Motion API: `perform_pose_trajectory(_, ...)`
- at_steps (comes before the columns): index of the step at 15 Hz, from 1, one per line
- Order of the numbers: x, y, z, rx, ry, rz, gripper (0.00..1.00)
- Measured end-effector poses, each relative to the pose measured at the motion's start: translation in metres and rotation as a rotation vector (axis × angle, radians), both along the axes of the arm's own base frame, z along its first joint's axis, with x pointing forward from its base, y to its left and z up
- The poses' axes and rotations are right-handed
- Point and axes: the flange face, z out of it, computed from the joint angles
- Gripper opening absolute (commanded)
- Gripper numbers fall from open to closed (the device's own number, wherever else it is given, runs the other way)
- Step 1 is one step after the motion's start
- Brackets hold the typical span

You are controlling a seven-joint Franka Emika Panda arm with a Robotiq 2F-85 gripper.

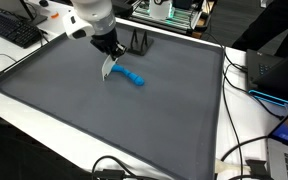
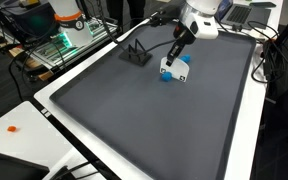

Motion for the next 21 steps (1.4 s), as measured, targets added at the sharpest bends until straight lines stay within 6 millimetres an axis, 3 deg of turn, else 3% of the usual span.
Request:
perform_pose_trajectory(15, -0.012, -0.004, -0.001, 0.066, 0.059, -0.083, 0.01)
perform_pose_trajectory(21, -0.030, -0.009, 0.009, 0.102, 0.096, -0.167, 0.01)
